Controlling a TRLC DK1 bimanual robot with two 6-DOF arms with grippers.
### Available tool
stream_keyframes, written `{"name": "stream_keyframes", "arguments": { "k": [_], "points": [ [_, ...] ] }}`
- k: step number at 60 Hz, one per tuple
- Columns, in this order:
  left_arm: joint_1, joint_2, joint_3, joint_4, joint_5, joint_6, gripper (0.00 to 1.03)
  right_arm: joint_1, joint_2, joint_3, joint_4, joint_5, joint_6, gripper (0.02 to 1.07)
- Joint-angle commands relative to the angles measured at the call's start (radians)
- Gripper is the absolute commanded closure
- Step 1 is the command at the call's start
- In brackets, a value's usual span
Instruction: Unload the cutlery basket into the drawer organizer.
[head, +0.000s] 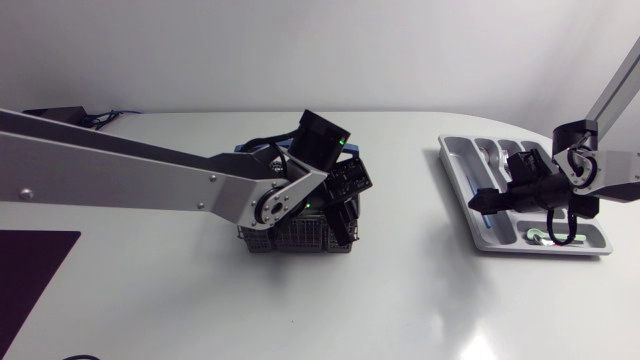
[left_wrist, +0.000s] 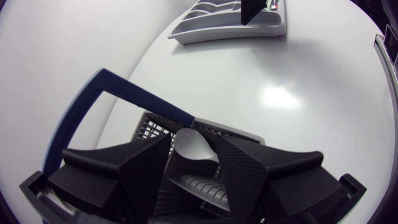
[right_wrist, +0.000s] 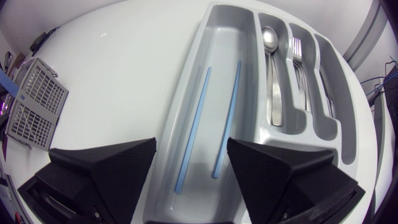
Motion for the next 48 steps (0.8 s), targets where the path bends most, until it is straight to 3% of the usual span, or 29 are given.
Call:
{"name": "stream_keyframes", "arguments": {
  "k": [1,17,26,35,48],
  "points": [
    [0.014,0.038,0.038,-0.006,-0.014,0.02,0.52,0.004,-0.018,-0.026,0.005,-0.005,-0.012,0.24],
    [0.019,0.057,0.062,-0.072,0.026,0.027,0.53,0.004,-0.026,-0.048,0.02,-0.006,-0.02,0.23],
    [0.019,0.057,0.061,-0.078,0.045,0.027,0.67,0.004,-0.027,-0.052,0.025,-0.006,-0.02,0.23],
    [0.019,0.063,0.059,-0.077,0.047,0.027,0.74,0.004,-0.029,-0.06,0.028,-0.006,-0.025,0.23],
    [0.014,0.024,0.031,-0.074,0.047,0.023,0.77,0.025,-0.127,-0.118,0.043,-0.052,-0.055,0.23]
  ]
}}
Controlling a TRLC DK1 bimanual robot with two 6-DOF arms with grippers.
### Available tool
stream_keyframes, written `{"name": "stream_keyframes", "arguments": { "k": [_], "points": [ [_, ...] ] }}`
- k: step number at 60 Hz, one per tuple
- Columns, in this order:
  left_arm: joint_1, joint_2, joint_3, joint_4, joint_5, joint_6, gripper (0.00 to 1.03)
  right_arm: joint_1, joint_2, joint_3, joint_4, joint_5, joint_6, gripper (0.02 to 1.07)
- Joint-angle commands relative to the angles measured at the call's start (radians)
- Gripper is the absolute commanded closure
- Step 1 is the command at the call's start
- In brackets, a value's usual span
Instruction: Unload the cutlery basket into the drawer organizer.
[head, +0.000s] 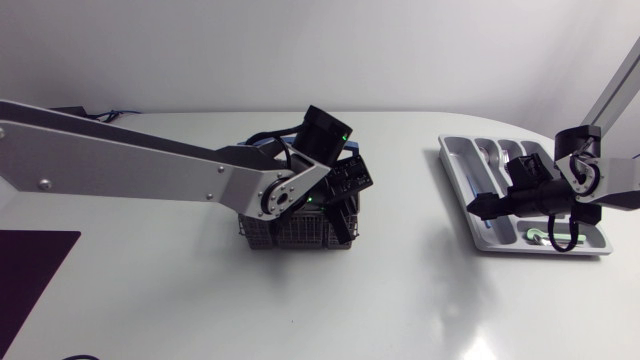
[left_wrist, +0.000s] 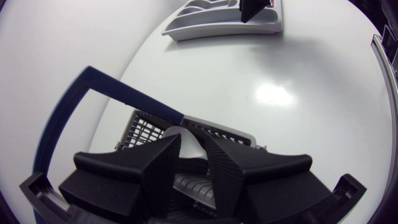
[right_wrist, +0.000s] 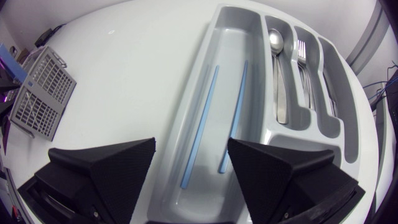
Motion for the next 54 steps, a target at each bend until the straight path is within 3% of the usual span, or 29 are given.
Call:
{"name": "stream_keyframes", "arguments": {
  "k": [1,12,24,38,54],
  "points": [
    [0.0,-0.014,-0.022,-0.005,0.008,0.022,0.77,0.028,-0.101,-0.062,0.011,-0.018,-0.032,0.23],
    [-0.001,-0.118,-0.071,0.0,0.007,0.006,0.71,0.143,-0.351,-0.146,-0.039,-0.061,-0.094,0.23],
    [0.005,-0.226,-0.134,0.004,0.004,-0.006,0.69,0.393,-0.54,-0.154,-0.155,-0.062,-0.115,0.23],
    [0.028,-0.279,-0.209,0.007,0.002,-0.005,0.69,0.657,-0.46,-0.073,-0.147,-0.002,-0.054,0.23],
    [0.062,-0.301,-0.281,0.021,0.002,-0.001,0.69,0.773,-0.309,-0.008,-0.027,0.054,-0.045,0.23]
  ]
}}
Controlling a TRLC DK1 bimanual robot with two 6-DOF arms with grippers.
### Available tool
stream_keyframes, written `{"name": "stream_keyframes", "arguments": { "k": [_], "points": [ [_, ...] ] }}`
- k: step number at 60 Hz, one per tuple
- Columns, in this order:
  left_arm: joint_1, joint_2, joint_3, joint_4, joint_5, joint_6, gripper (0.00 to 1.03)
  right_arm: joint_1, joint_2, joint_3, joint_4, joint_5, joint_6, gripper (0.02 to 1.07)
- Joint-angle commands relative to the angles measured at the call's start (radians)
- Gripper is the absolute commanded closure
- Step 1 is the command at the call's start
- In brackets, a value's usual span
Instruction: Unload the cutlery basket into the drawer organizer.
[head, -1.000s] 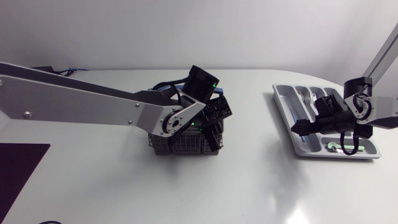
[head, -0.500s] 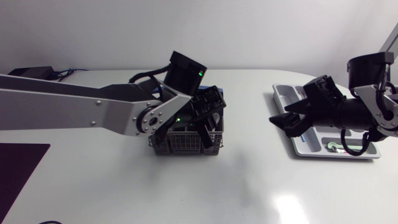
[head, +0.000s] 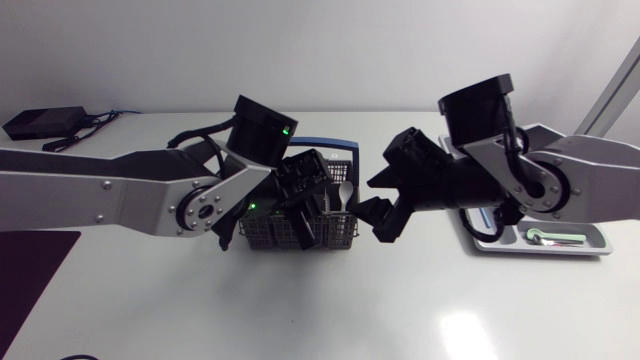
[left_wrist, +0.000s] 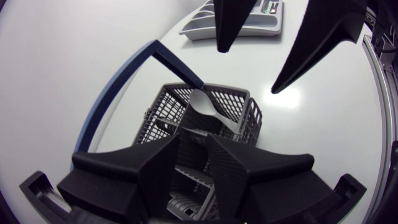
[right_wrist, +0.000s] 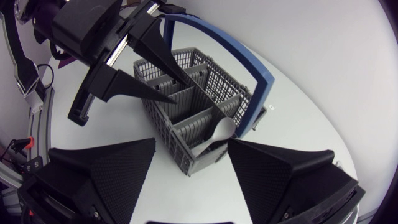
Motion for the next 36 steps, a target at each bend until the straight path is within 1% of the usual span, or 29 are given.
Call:
{"name": "stream_keyframes", "arguments": {
  "k": [1,9,14,20,25,36],
  "points": [
    [0.016,-0.019,-0.045,0.016,0.003,0.003,0.69,0.026,0.051,0.027,0.046,0.027,0.016,0.23],
    [0.035,-0.017,-0.079,0.047,0.003,0.003,0.69,0.029,0.125,0.053,0.091,0.028,0.002,0.23],
    [0.043,-0.013,-0.087,0.053,0.003,0.003,0.69,0.039,0.154,0.069,0.106,0.051,-0.003,0.23],
    [0.051,0.0,-0.092,0.058,0.003,0.006,0.69,0.059,0.174,0.092,0.114,0.094,-0.017,0.23],
    [0.055,0.01,-0.093,0.059,0.005,0.007,0.69,0.073,0.189,0.108,0.115,0.111,-0.027,0.23],
    [0.057,0.034,-0.107,0.079,0.005,0.009,0.69,0.104,0.252,0.132,0.138,0.208,-0.053,0.23]
  ]
}}
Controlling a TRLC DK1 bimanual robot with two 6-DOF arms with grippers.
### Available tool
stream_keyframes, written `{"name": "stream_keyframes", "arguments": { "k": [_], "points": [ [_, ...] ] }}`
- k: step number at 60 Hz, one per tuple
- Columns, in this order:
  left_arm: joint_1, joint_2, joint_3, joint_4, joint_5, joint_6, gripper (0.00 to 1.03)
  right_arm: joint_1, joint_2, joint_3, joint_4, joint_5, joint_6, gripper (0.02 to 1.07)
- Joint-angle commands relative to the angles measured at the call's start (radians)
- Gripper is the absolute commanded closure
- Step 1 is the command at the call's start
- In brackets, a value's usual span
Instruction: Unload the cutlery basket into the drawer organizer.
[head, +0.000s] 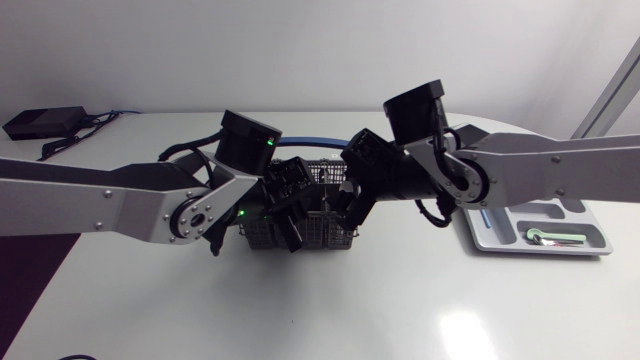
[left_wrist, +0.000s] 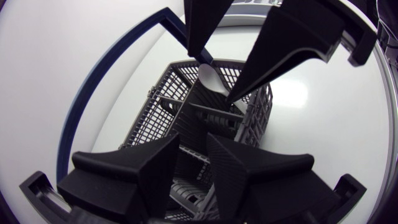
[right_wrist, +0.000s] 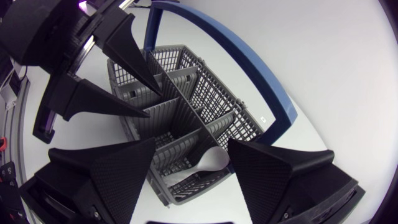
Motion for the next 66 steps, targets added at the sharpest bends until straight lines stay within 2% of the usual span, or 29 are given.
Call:
{"name": "stream_keyframes", "arguments": {
  "k": [1,21,25,29,42,51,59,66],
  "points": [
    [0.007,0.032,-0.04,0.014,0.006,0.01,0.69,0.014,0.046,0.024,0.016,0.037,-0.022,0.23],
    [0.013,0.056,-0.044,0.023,0.007,0.015,0.7,0.028,0.152,0.105,-0.035,0.195,-0.029,0.24],
    [0.015,0.061,-0.046,0.025,0.009,0.015,0.7,0.031,0.171,0.12,-0.051,0.221,-0.025,0.3],
    [0.013,0.065,-0.046,0.025,0.009,0.015,0.7,0.031,0.191,0.14,-0.078,0.238,-0.016,0.31],
    [0.015,0.073,-0.047,0.026,0.012,0.015,0.7,0.03,0.237,0.202,-0.191,0.254,0.038,0.59],
    [0.015,0.075,-0.047,0.026,0.012,0.015,0.7,0.036,0.23,0.195,-0.237,0.241,0.057,0.71],
    [0.013,0.076,-0.047,0.028,0.012,0.013,0.7,0.043,0.215,0.182,-0.259,0.215,0.063,0.8],
    [0.013,0.078,-0.049,0.031,0.012,0.013,0.7,0.046,0.195,0.165,-0.26,0.2,0.063,0.8]
  ]
}}
